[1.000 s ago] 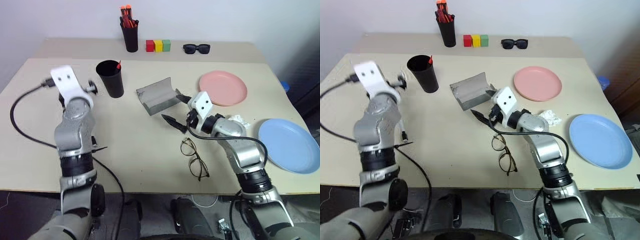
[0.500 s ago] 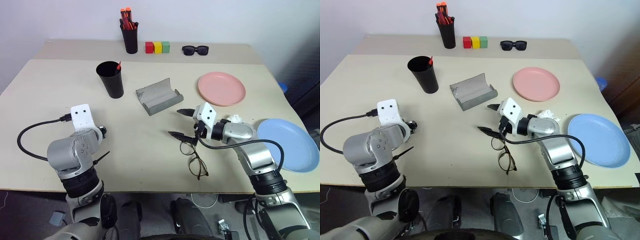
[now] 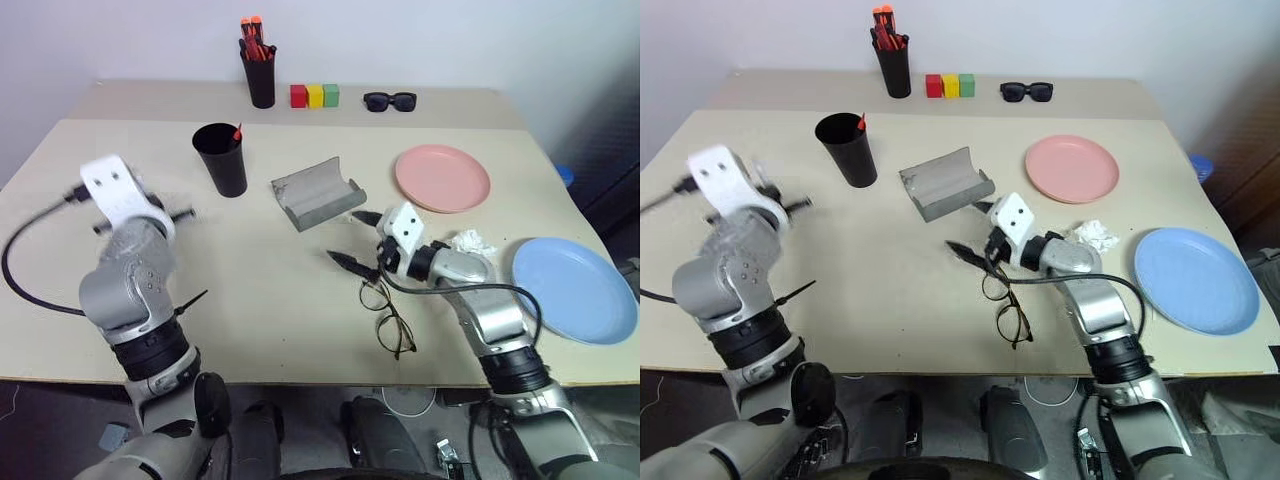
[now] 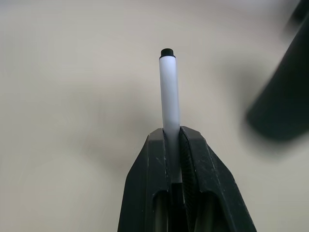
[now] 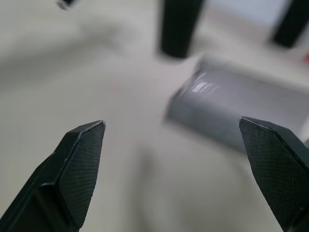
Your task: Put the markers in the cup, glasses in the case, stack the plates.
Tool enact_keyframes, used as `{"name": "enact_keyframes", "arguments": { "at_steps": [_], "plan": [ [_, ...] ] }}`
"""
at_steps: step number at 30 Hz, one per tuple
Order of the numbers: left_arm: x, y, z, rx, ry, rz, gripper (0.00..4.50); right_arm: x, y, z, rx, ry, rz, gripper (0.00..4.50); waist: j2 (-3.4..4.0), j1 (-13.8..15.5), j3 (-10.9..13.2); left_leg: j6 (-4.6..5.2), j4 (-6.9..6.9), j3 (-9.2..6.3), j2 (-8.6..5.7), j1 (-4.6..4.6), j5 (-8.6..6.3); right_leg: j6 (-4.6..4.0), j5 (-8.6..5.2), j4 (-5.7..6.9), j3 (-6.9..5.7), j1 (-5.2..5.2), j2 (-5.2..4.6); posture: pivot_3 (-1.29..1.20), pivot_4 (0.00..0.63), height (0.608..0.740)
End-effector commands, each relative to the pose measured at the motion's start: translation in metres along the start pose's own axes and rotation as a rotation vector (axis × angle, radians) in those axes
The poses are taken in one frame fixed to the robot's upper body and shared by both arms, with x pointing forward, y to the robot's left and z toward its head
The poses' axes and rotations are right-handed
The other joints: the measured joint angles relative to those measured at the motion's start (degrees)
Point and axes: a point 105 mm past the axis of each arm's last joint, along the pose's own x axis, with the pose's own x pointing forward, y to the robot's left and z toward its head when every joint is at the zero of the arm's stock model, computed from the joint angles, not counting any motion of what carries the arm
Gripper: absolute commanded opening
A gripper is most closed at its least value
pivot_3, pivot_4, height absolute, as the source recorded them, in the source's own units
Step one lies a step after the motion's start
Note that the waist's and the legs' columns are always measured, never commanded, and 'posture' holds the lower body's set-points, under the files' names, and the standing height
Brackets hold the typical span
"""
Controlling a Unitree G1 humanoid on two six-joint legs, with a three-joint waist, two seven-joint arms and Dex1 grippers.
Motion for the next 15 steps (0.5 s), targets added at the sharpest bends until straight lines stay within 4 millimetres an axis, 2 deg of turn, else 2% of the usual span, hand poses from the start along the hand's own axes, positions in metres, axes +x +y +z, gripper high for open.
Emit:
{"name": "enact_keyframes", "arguments": {
  "at_steps": [1,4,7,10,15],
  "plan": [
    [0.011,-0.030,0.043,0.097,-0.246,-0.073,0.07,0.012,-0.013,0.018,0.024,-0.091,-0.175,4.50,0.01,0.42,-0.01,0.00,0.00,0.00,0.00,-0.01,0.00,0.00,0.00,-0.02,-0.01,0.01,0.00,0.00,0.150,0.732],
    [0.020,-0.051,0.059,0.115,-0.365,-0.128,0.07,0.022,-0.005,0.016,0.037,-0.109,-0.220,4.50,0.01,1.28,-0.01,0.04,0.01,0.04,-0.03,-0.06,-0.02,0.01,0.01,-0.18,-0.04,0.05,-0.07,0.00,0.150,0.732],
    [0.033,-0.076,0.065,0.119,-0.436,-0.193,0.07,0.033,0.002,0.013,0.020,-0.115,-0.258,4.50,0.01,1.72,-0.01,0.07,0.02,0.06,-0.03,-0.23,-0.03,0.03,0.02,-0.24,-0.07,-0.08,-0.07,0.00,0.150,0.732],
    [0.050,-0.092,0.062,0.144,-0.465,-0.213,0.07,0.040,0.007,0.014,0.022,-0.128,-0.263,4.50,0.01,1.67,-0.01,0.07,0.08,0.04,-0.03,-0.42,-0.03,0.05,0.03,-0.21,-0.12,-0.23,-0.05,0.00,0.150,0.732],
    [0.063,-0.109,0.056,0.129,-0.471,-0.236,0.07,0.041,0.010,0.016,0.023,-0.142,-0.258,4.50,0.02,1.42,-0.01,0.08,0.04,0.06,-0.02,-0.51,-0.03,0.07,0.03,-0.25,-0.11,-0.34,-0.03,0.00,0.150,0.732]
  ]
}}
